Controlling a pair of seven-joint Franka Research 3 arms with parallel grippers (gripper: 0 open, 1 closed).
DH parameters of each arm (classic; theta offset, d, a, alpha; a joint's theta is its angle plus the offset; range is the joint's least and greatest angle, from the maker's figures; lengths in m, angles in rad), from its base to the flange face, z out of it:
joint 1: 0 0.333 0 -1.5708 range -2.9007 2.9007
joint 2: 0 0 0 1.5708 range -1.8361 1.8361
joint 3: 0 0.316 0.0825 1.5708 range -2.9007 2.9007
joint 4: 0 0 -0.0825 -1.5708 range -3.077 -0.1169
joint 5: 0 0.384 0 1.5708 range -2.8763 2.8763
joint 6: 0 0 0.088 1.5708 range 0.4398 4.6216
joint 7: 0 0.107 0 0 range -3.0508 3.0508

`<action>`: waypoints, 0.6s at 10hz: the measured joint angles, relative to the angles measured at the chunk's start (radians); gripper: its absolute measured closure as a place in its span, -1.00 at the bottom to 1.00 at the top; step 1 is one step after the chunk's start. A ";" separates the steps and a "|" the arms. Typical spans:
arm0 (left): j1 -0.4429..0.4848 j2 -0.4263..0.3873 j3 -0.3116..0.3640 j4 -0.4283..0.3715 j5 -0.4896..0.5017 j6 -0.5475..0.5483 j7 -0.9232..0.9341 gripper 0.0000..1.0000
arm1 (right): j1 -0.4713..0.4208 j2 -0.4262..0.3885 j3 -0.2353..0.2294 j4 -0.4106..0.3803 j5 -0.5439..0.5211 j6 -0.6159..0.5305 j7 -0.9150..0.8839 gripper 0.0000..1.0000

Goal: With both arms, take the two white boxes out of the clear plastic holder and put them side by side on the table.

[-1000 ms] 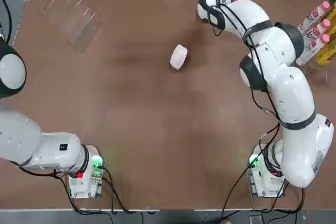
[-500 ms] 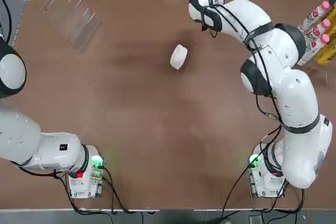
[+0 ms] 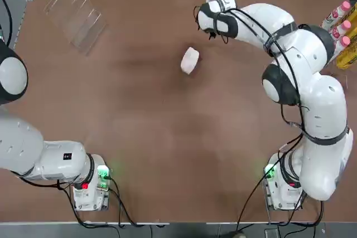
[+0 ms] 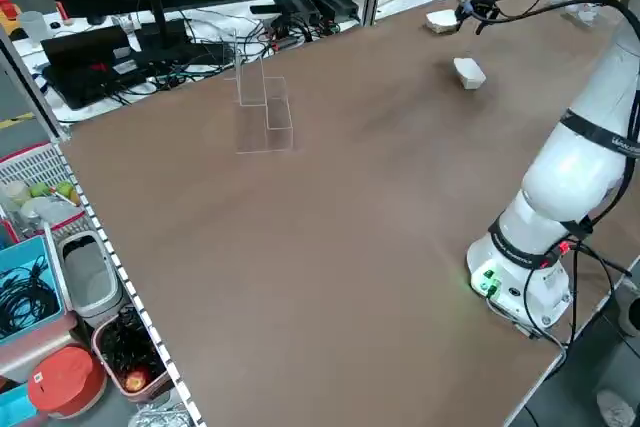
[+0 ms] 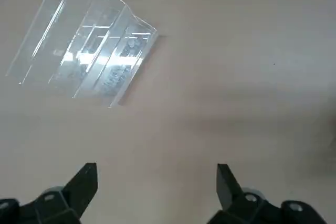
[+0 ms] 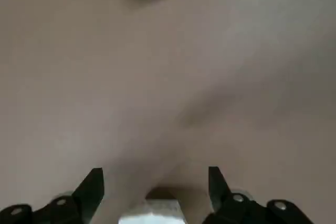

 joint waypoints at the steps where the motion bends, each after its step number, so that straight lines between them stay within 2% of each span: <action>1: 0.000 0.000 0.000 0.000 0.000 0.000 0.000 -1.00 | 0.009 -0.013 0.023 -0.039 0.000 0.037 -0.018 -0.80; 3: 0.000 0.000 0.000 0.000 0.000 0.000 0.000 -1.00 | 0.047 -0.021 0.042 -0.091 0.000 0.095 -0.028 -0.80; 6: 0.001 0.000 0.000 0.000 0.000 0.000 0.000 -1.00 | 0.136 -0.045 0.045 -0.228 0.000 0.239 -0.028 -0.81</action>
